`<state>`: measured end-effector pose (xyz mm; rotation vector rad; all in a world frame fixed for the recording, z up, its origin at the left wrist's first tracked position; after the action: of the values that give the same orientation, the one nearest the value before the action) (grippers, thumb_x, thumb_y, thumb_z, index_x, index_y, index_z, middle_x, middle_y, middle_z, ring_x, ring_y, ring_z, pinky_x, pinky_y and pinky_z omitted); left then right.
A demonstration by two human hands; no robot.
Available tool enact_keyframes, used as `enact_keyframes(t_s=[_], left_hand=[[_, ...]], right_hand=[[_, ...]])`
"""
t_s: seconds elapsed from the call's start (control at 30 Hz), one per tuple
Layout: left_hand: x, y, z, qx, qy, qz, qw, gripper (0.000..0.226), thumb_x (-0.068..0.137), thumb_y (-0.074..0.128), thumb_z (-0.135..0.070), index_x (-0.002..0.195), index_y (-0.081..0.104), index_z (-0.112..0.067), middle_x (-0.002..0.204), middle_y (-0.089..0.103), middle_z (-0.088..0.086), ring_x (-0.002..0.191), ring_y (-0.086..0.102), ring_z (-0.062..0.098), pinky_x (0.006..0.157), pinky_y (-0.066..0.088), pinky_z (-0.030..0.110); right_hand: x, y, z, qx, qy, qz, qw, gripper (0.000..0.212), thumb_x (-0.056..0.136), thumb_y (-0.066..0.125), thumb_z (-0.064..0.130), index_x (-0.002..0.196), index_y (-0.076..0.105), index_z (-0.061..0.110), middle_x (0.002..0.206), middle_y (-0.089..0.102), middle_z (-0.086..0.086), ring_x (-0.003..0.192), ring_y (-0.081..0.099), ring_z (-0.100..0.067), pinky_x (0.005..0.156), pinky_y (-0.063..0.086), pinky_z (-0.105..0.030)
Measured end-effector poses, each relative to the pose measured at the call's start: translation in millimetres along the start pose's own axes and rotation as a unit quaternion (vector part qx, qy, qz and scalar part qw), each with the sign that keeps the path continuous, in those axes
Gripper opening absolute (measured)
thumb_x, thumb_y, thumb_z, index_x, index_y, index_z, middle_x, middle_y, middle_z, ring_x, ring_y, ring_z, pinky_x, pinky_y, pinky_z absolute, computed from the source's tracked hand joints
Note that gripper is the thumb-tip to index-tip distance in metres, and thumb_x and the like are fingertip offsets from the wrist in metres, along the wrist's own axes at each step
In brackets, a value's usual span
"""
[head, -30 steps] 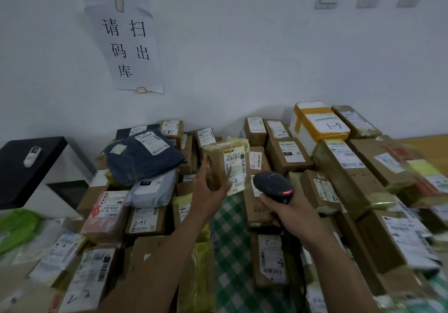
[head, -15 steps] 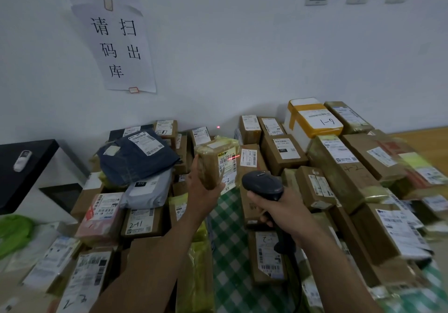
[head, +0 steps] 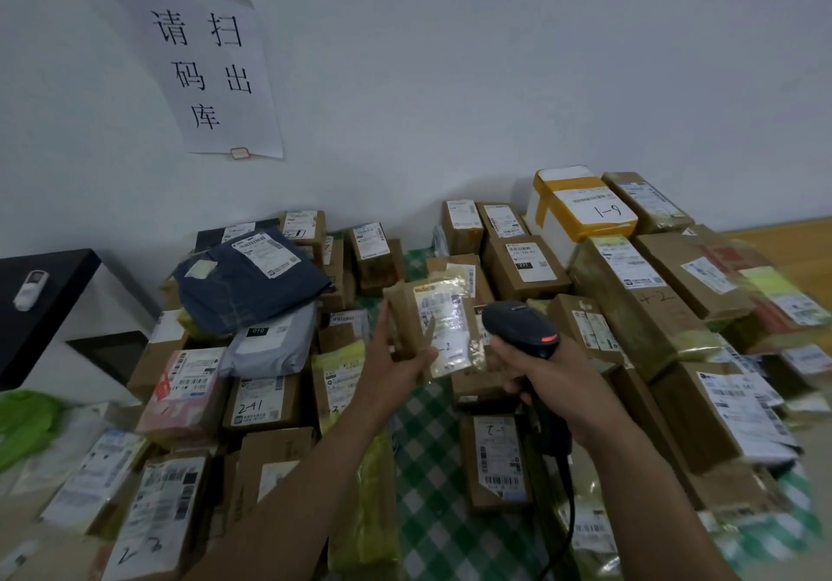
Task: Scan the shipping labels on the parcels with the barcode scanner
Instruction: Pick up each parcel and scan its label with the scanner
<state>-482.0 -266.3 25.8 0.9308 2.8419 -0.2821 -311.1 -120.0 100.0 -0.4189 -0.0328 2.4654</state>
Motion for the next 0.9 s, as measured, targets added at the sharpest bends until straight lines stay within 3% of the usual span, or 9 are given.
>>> enact_keyframes(t_s=[0.1,0.27,0.37,0.43,0.53,0.7,0.77,0.9], left_hand=[[-24.4,24.8,28.2,-0.016,-0.059,0.056,0.997,0.104,0.080,0.088,-0.034,0.149,0.018,-0.069,0.156,0.046,0.000,0.128,0.059,0.021,0.098,0.058,0.051],[-71.5,63.8,60.5,-0.014,-0.127,0.138,0.982,0.083,0.090,0.079,-0.025,0.142,0.029,-0.065,0.135,0.060,-0.012,0.115,0.066,0.012,0.096,0.060,0.041],[-91.5,81.3,83.5,-0.004,-0.161,0.183,0.970,0.078,0.095,0.073,-0.023,0.134,0.025,-0.070,0.119,0.066,-0.023,0.106,0.068,0.004,0.080,0.061,0.026],[-97.5,89.4,95.6,-0.006,-0.179,0.199,0.963,0.077,0.098,0.070,-0.020,0.143,0.026,-0.063,0.117,0.066,-0.025,0.106,0.069,0.005,0.076,0.061,0.023],[-92.1,103.3,106.9,-0.005,-0.199,0.213,0.957,0.072,0.100,0.064,-0.015,0.153,0.025,-0.047,0.130,0.065,-0.015,0.114,0.068,0.011,0.092,0.061,0.037],[-79.7,127.7,123.7,-0.002,-0.197,0.206,0.959,0.061,0.103,0.058,-0.013,0.154,0.029,-0.029,0.132,0.067,-0.002,0.112,0.072,0.015,0.089,0.062,0.036],[-75.3,125.8,125.7,0.005,-0.172,0.181,0.968,0.054,0.105,0.054,-0.012,0.152,0.032,-0.029,0.132,0.065,-0.005,0.110,0.071,0.008,0.084,0.060,0.026],[-71.1,117.6,124.1,0.073,-0.125,0.157,0.977,0.052,0.100,0.053,-0.007,0.143,0.042,-0.034,0.127,0.067,-0.010,0.111,0.069,0.008,0.096,0.059,0.038]], right_hand=[[-3.2,-21.4,-10.3,0.009,0.004,-0.032,0.999,0.021,0.091,0.078,0.032,0.111,0.073,0.026,0.087,0.078,-0.002,0.071,0.067,-0.017,0.068,0.052,-0.035],[-11.5,-38.4,-40.7,0.000,0.034,-0.054,0.998,0.015,0.091,0.080,0.031,0.105,0.075,0.032,0.089,0.078,-0.010,0.073,0.071,-0.021,0.068,0.054,-0.037],[-19.4,-36.8,-63.9,-0.007,0.061,-0.045,0.997,0.020,0.089,0.082,0.033,0.108,0.074,0.032,0.089,0.079,-0.006,0.071,0.072,-0.019,0.067,0.053,-0.035],[-23.5,-36.2,-75.0,-0.014,0.078,-0.050,0.996,0.020,0.089,0.082,0.033,0.108,0.073,0.031,0.087,0.080,-0.001,0.067,0.073,-0.016,0.065,0.053,-0.034],[-25.2,-33.6,-83.6,-0.018,0.093,-0.056,0.994,0.017,0.090,0.082,0.029,0.105,0.073,0.030,0.091,0.080,-0.003,0.066,0.073,-0.016,0.062,0.053,-0.033],[-26.7,-26.9,-86.2,0.000,0.098,-0.051,0.994,0.017,0.091,0.081,0.028,0.105,0.072,0.030,0.094,0.080,-0.002,0.068,0.073,-0.016,0.066,0.052,-0.034],[-25.9,-23.0,-88.0,0.000,0.102,-0.044,0.994,0.021,0.090,0.081,0.031,0.108,0.071,0.030,0.095,0.079,-0.001,0.066,0.074,-0.012,0.071,0.055,-0.035],[-19.5,-17.3,-91.6,0.007,0.103,-0.037,0.994,0.022,0.088,0.081,0.034,0.108,0.071,0.032,0.099,0.078,-0.001,0.067,0.074,-0.012,0.070,0.057,-0.032]])
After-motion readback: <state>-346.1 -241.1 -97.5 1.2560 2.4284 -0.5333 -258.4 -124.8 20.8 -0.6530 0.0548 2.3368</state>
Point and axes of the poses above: each hand's wrist, its own x-axis towards the middle knuckle, its own y-axis out of the palm, z = x × y, the point moved 10 cm from there along x, towards the middle knuckle
